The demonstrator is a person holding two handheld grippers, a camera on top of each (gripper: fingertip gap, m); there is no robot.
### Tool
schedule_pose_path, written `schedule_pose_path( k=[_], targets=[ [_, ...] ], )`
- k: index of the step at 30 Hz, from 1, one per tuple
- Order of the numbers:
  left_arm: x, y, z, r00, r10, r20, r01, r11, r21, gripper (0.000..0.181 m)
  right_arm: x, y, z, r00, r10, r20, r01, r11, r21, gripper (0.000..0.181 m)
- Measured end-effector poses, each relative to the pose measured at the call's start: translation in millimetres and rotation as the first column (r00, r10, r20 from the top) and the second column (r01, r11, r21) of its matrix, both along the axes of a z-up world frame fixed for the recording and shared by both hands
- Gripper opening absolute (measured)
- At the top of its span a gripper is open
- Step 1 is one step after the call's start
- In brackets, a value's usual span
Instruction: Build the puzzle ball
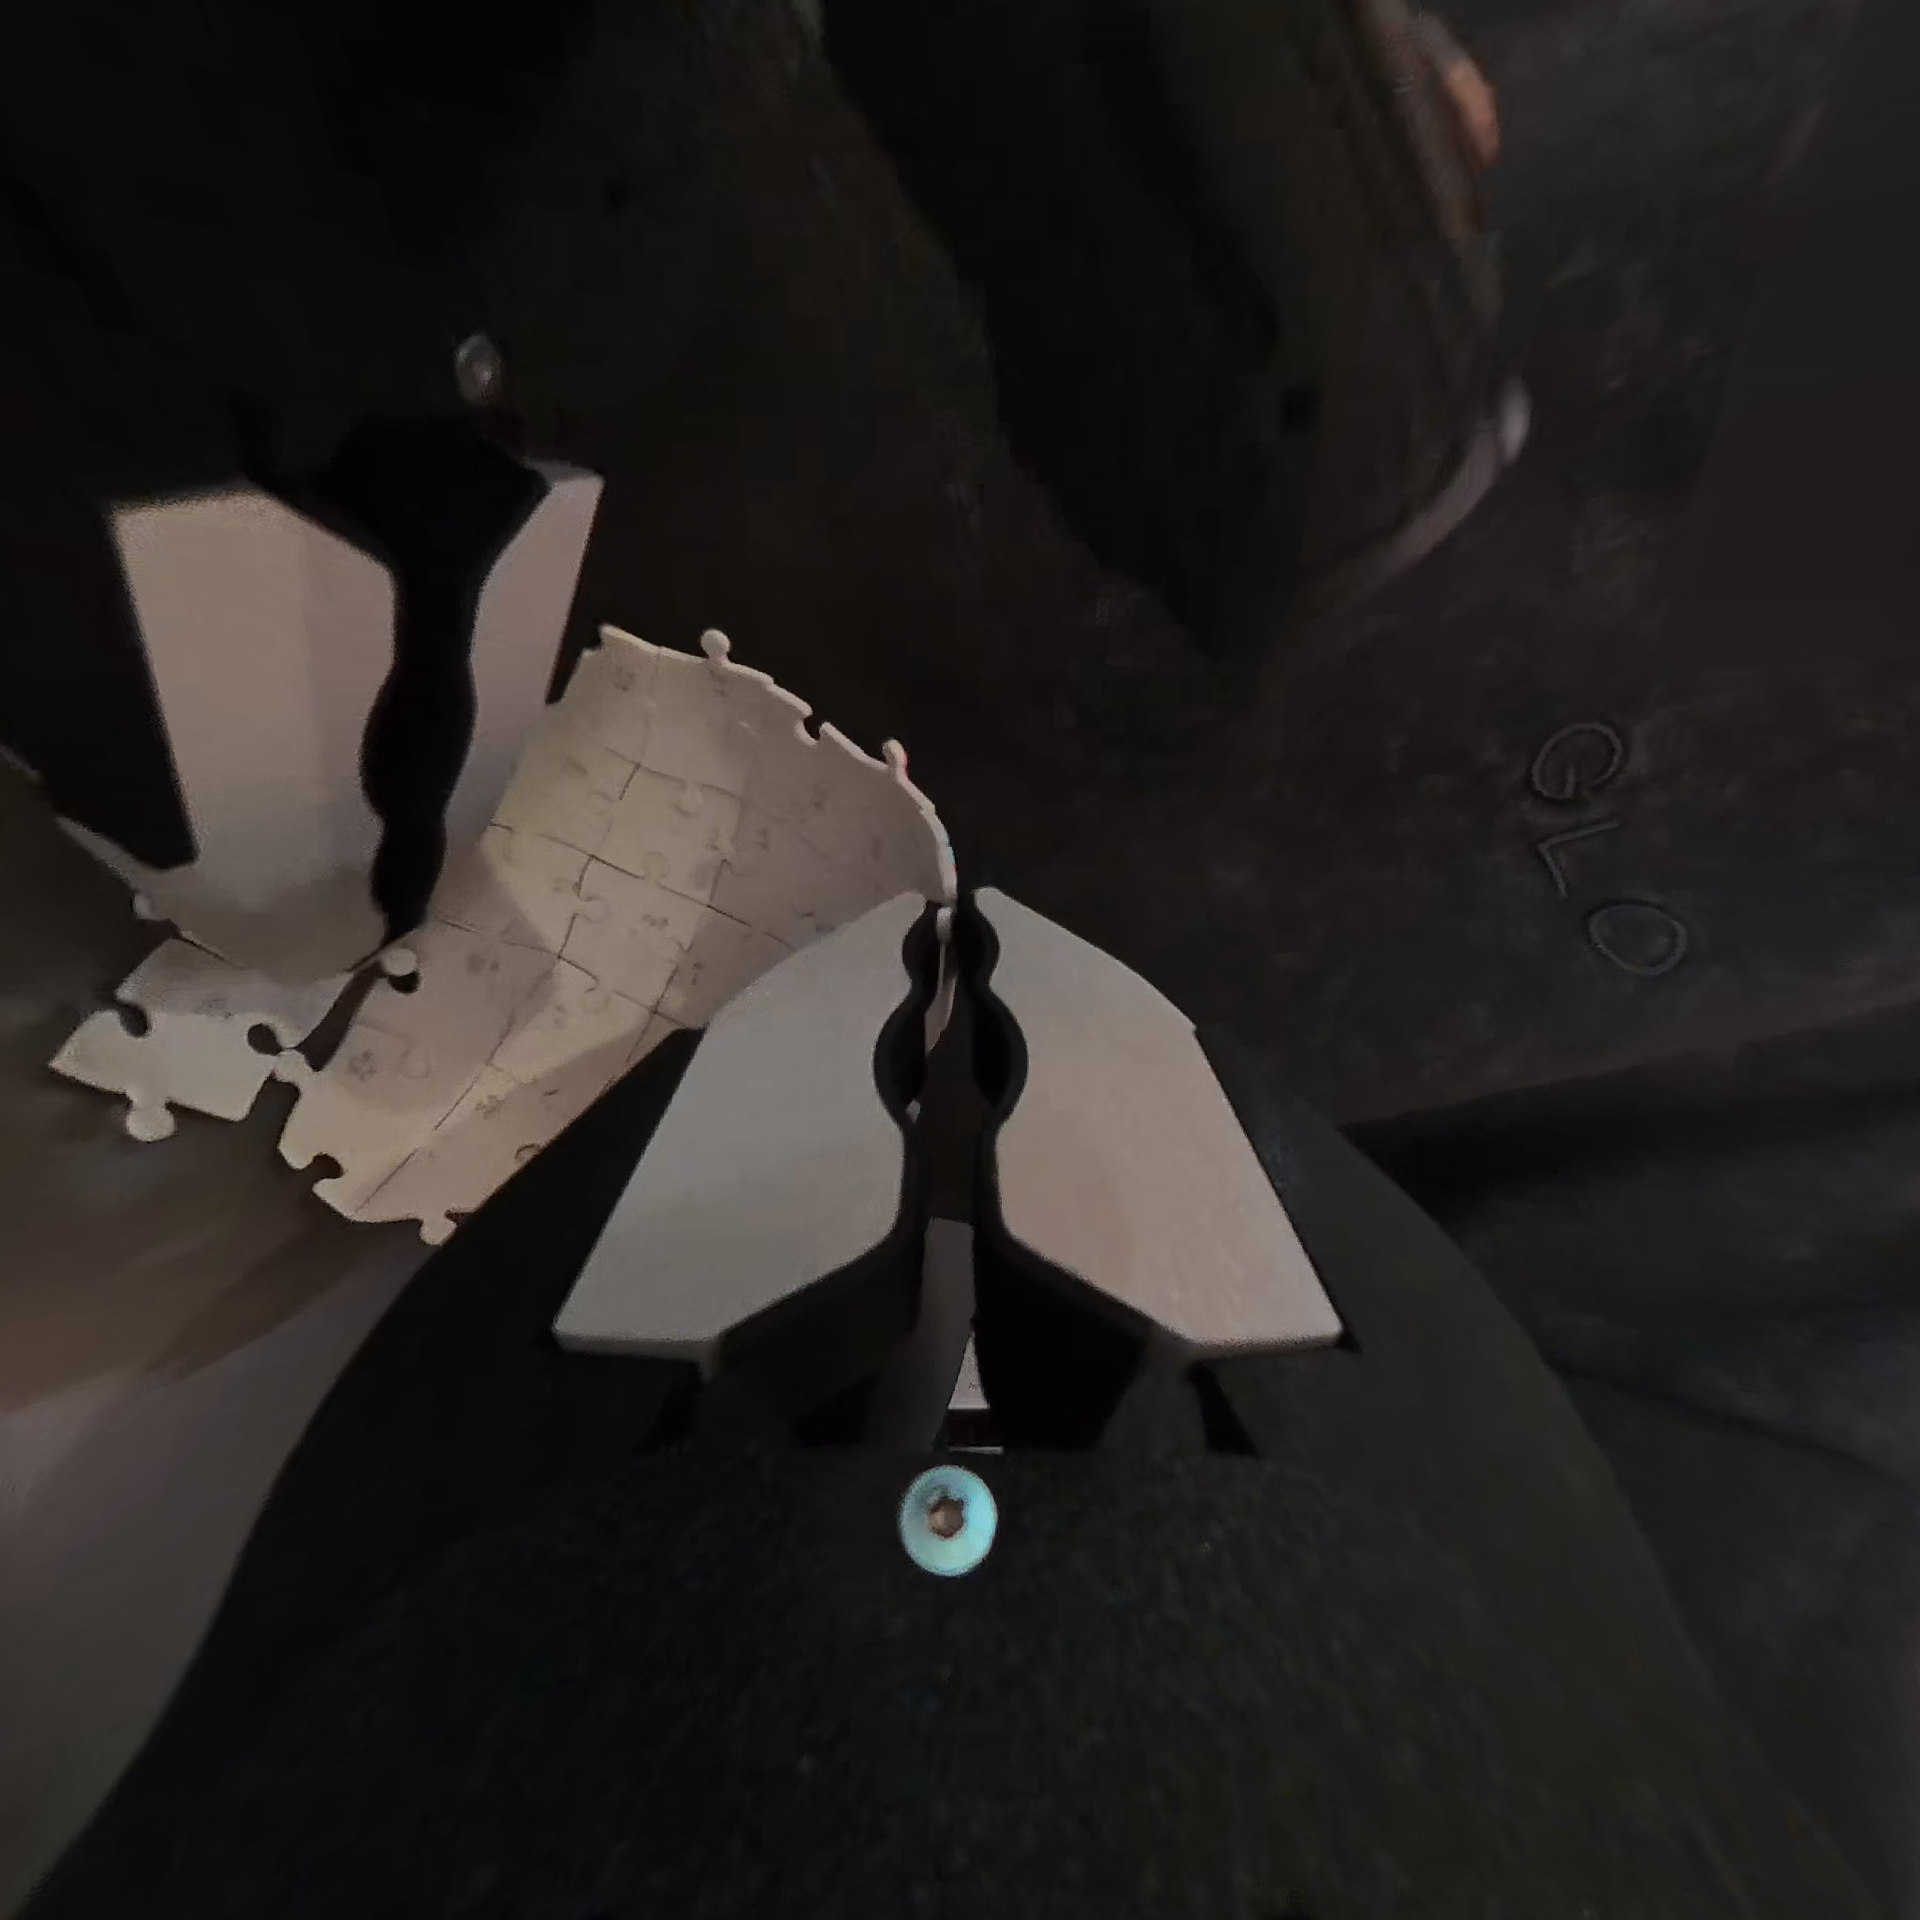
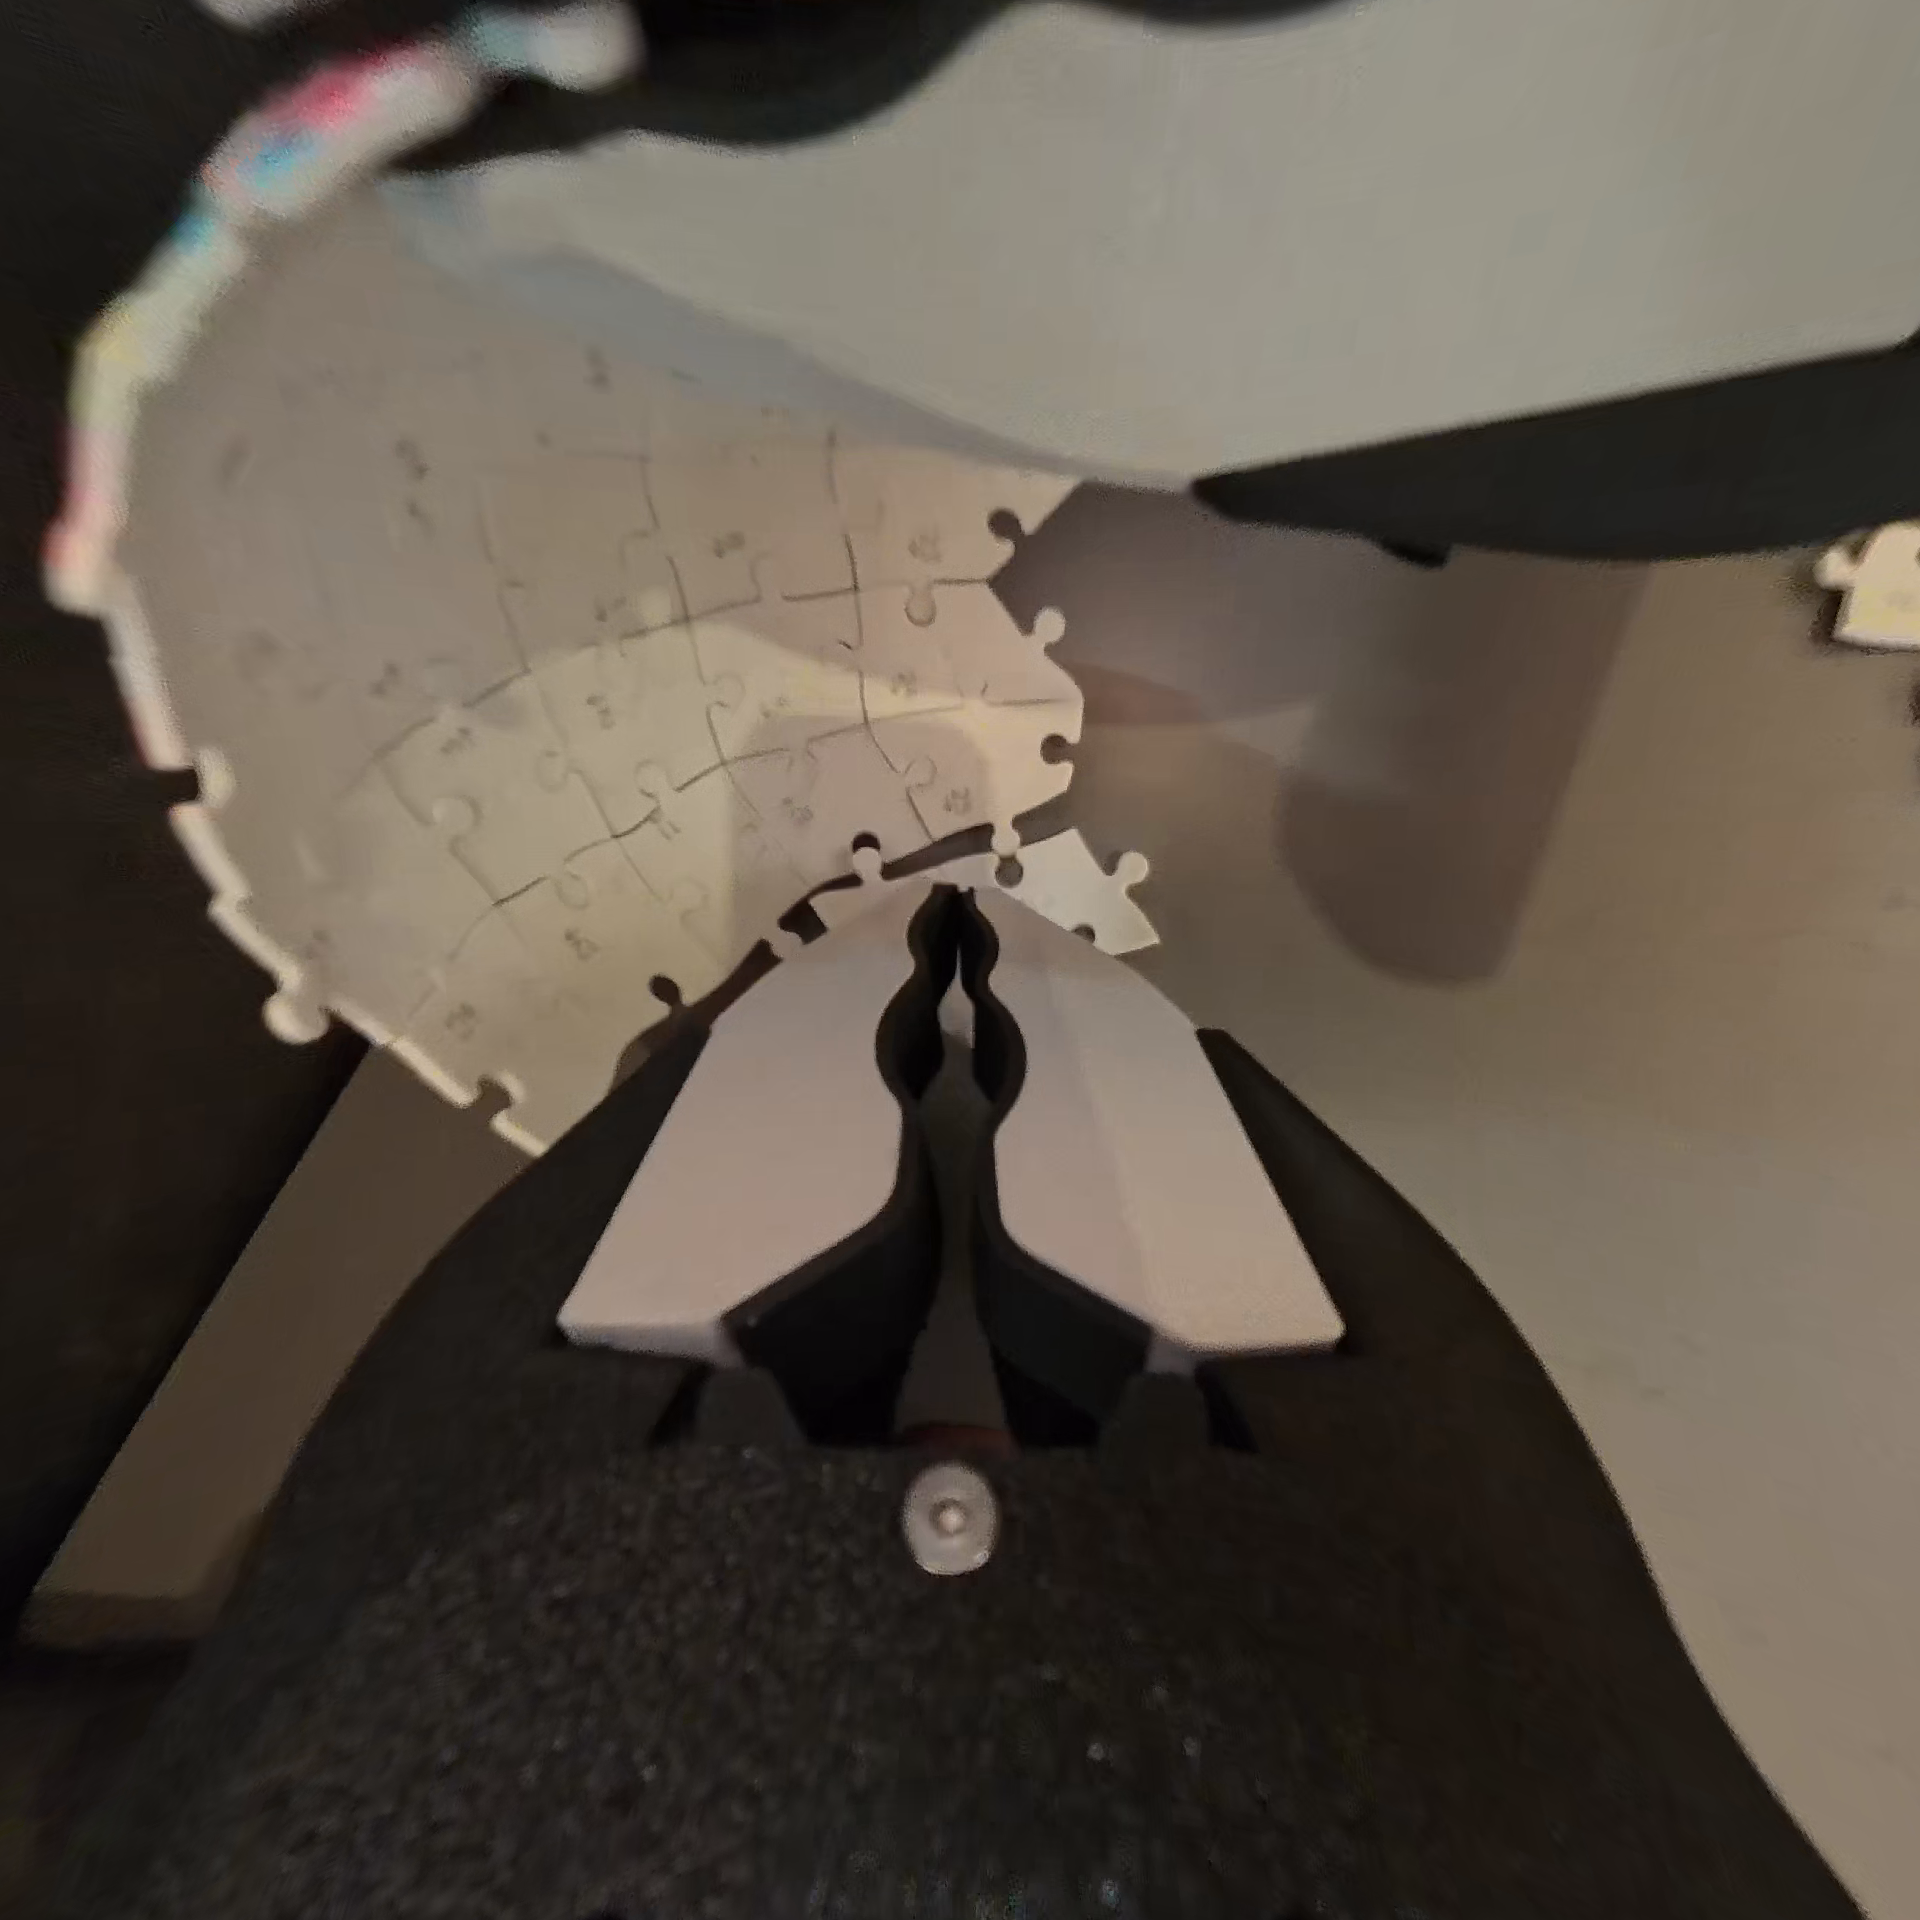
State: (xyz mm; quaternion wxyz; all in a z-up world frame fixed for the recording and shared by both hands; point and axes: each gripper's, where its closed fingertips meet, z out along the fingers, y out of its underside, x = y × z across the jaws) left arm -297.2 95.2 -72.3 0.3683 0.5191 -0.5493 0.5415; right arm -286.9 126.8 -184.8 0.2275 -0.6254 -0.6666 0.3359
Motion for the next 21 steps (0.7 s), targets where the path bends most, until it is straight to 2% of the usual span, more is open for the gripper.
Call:
schedule_pose_path(
  k=[3, 11, 21],
  targets=[
    [1, 3, 1, 1.0, -0.003, 0.0, 0.003, 1.0, -0.019, 0.002, 4, 3, 8, 0.999, -0.012, -0.034, 0.012, 1.0, -0.003, 0.001],
    [4, 3, 0, 1.0, -0.017, 0.007, 0.017, 1.0, 0.004, 0.002, 10, 13, -4, 0.998, -0.062, 0.031, 0.062, 0.998, 0.024, 0.0],
    [5, 1, 1, 0.999, -0.033, 0.018, 0.033, 0.999, -0.013, 0.002, 5, 10, -8, 0.999, -0.022, 0.049, 0.019, 0.999, 0.051, 0.0]
  ],
)
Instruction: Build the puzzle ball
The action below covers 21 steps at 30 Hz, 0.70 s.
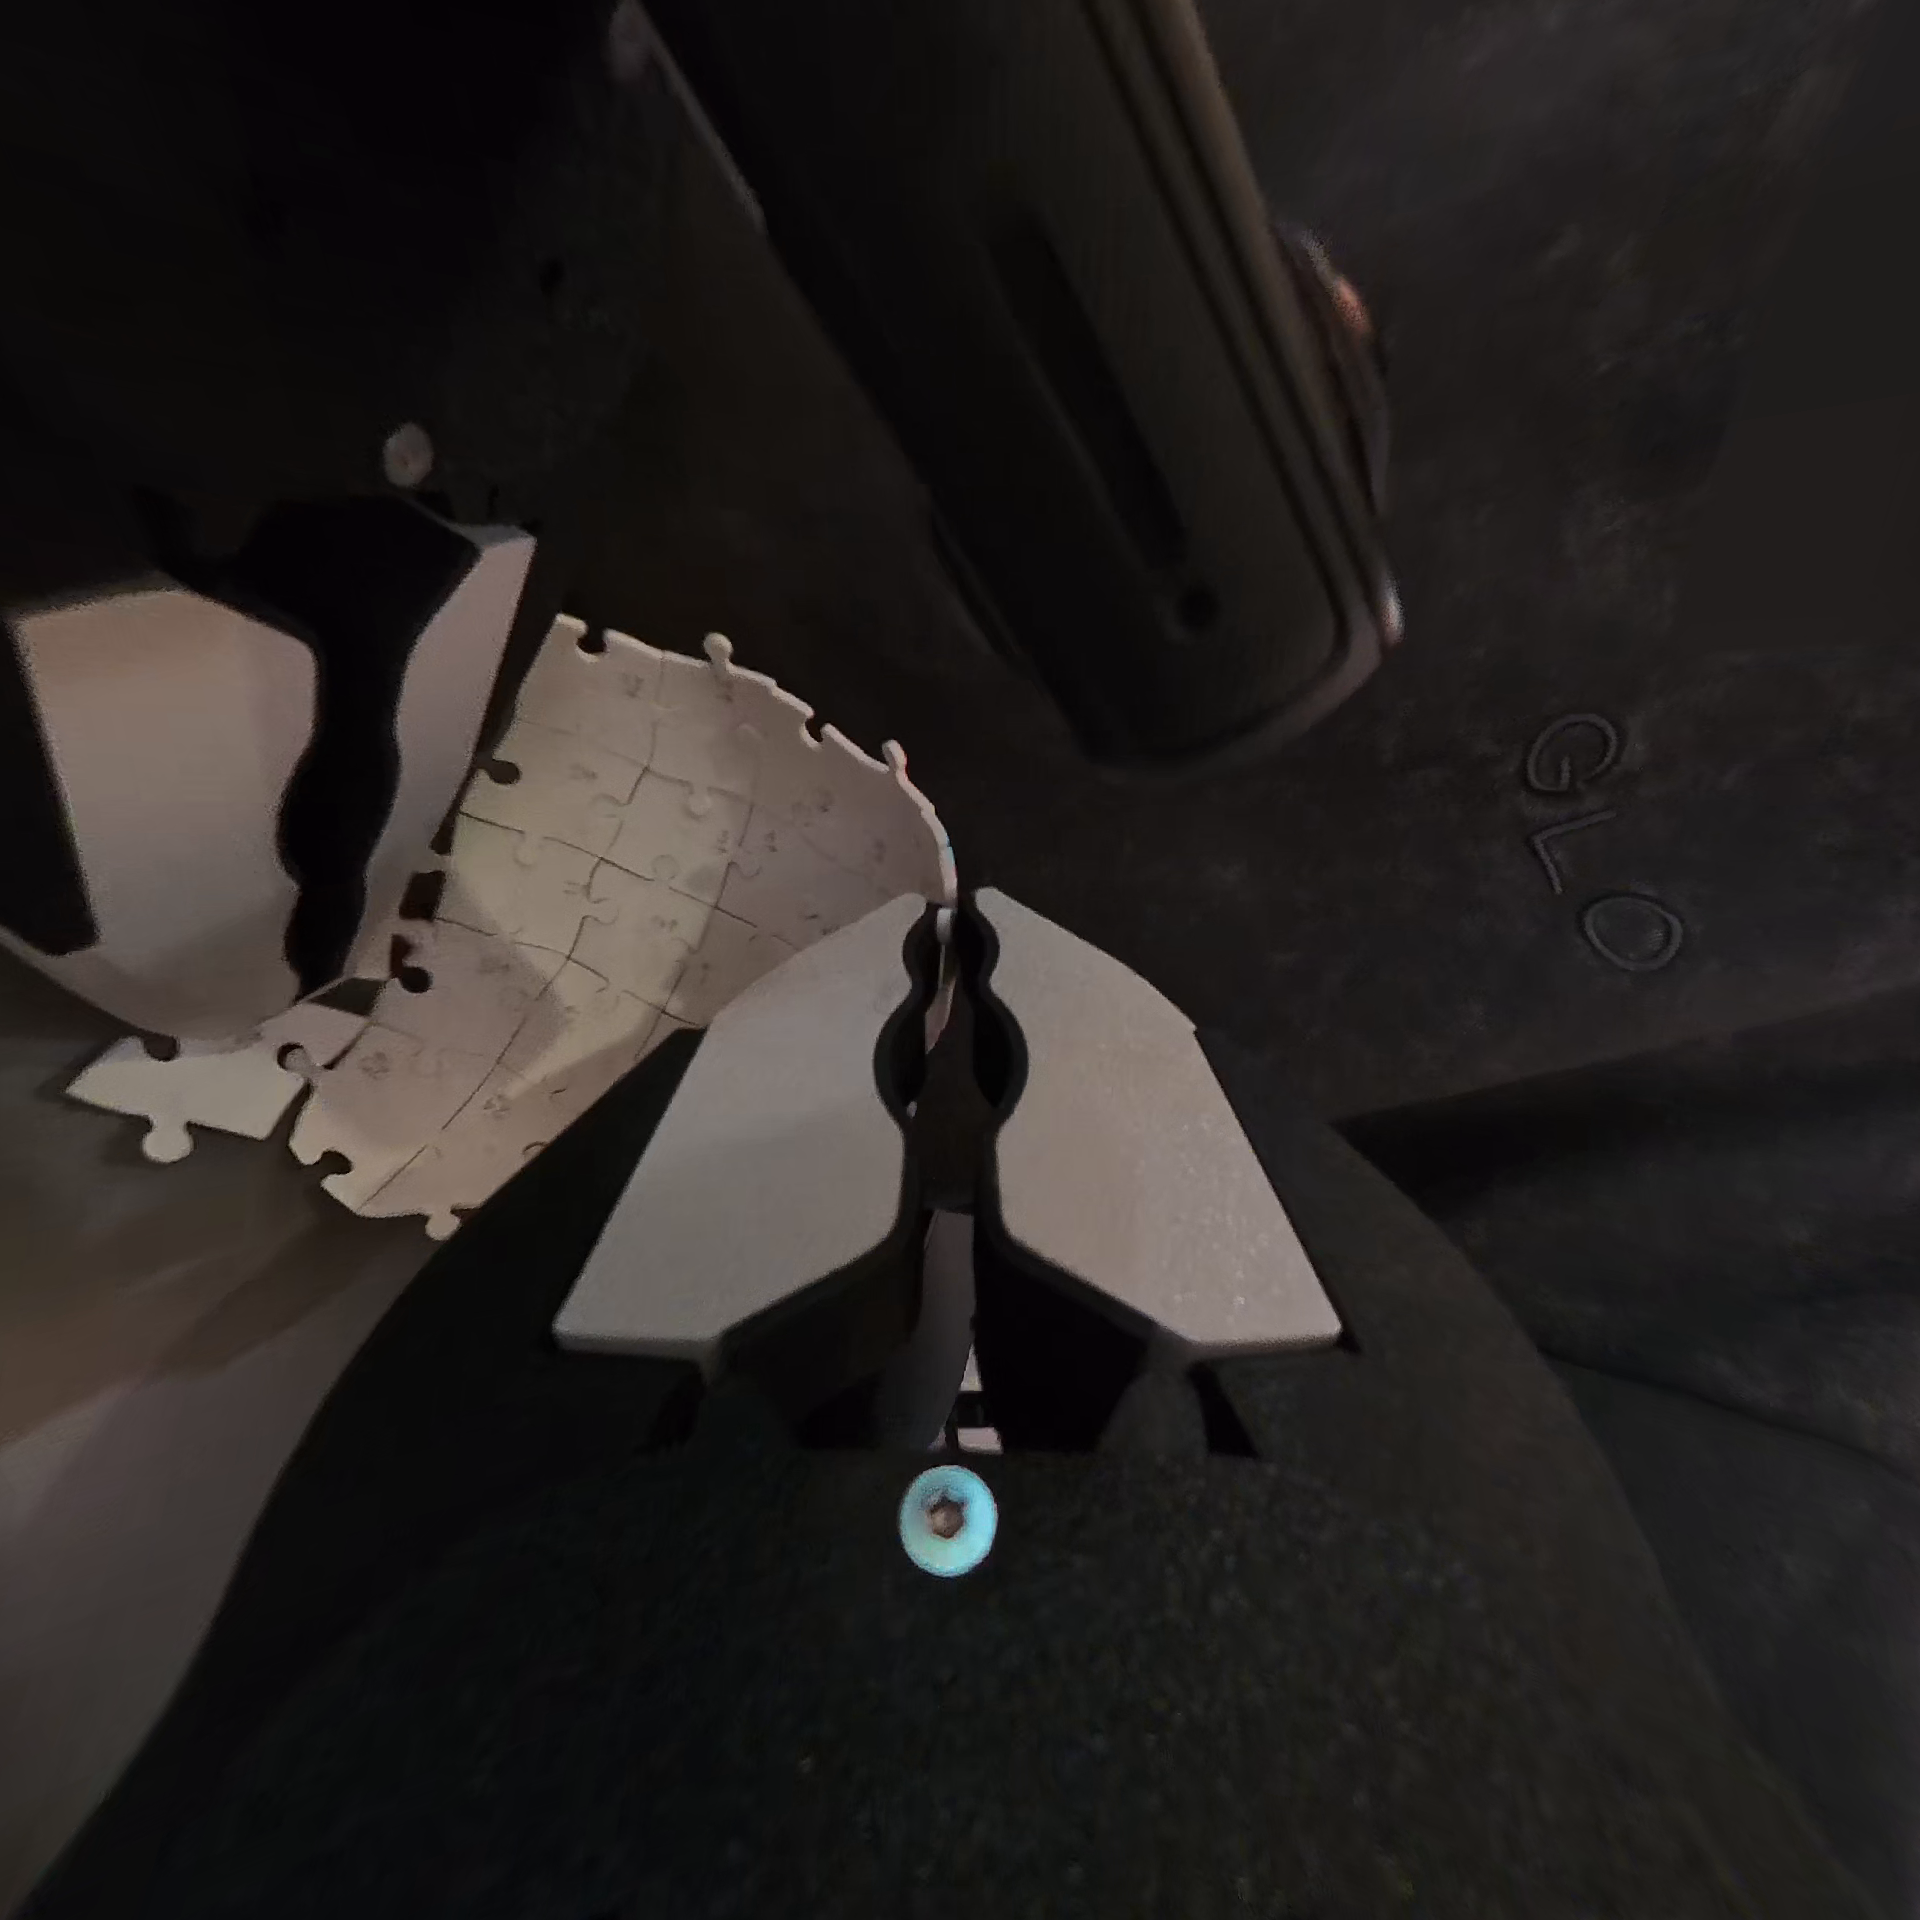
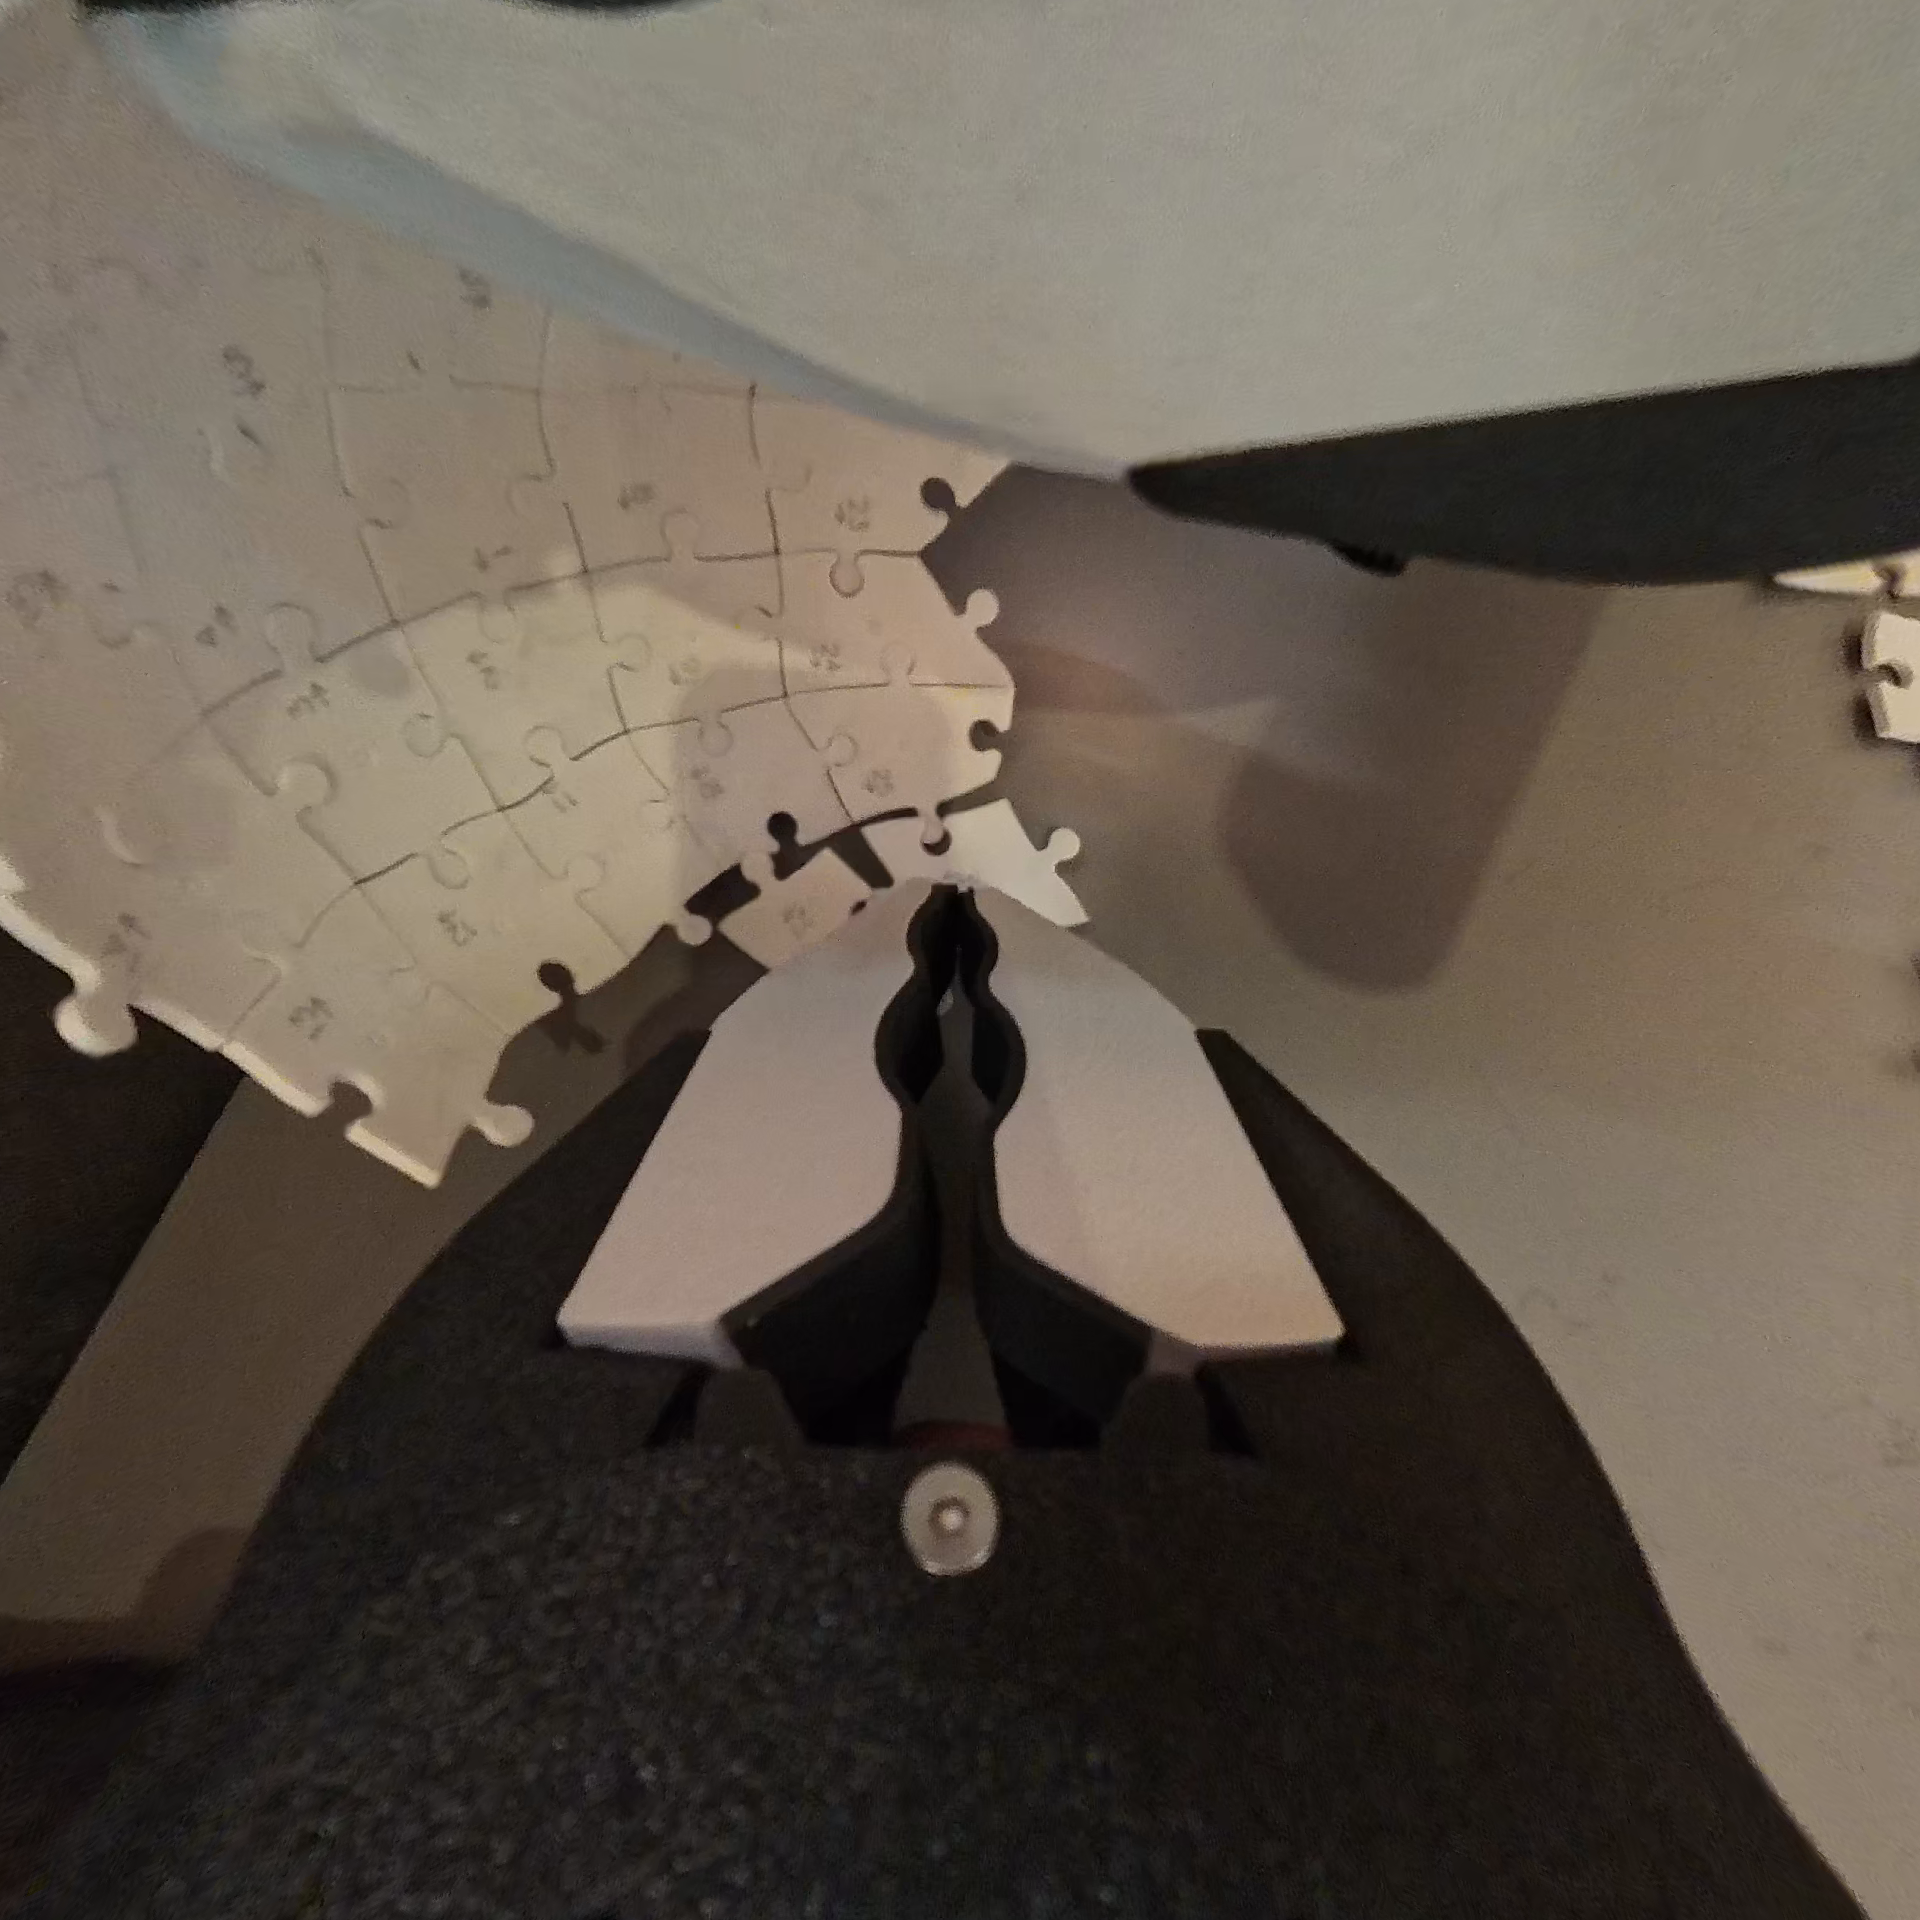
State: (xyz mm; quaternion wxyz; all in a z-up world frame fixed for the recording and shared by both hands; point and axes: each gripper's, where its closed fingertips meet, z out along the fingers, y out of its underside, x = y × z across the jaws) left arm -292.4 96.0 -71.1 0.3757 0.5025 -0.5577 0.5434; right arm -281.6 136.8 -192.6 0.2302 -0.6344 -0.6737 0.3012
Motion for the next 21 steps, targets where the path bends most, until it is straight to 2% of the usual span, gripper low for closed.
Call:
schedule_pose_path(
  k=[9, 14, 21],
  targets=[
    [2.0, 1.2, 0.0, 1.0, 0.019, -0.002, -0.019, 1.0, 0.0, 0.002, 0.4, -0.2, 0.1, 1.0, 0.004, 0.002, -0.004, 1.0, 0.015, 0.0],
    [2.6, 1.2, 0.0, 1.0, 0.023, -0.006, -0.023, 1.0, -0.002, 0.002, -2.9, -1.3, 9.9, 0.999, 0.017, -0.048, -0.016, 1.0, 0.013, 0.0],
    [5.1, 2.9, 0.7, 0.999, 0.035, -0.001, -0.035, 0.999, -0.017, 0.002, -6.6, -8.4, -0.1, 0.998, 0.059, -0.004, -0.059, 0.998, 0.002, 0.0]
  ],
)
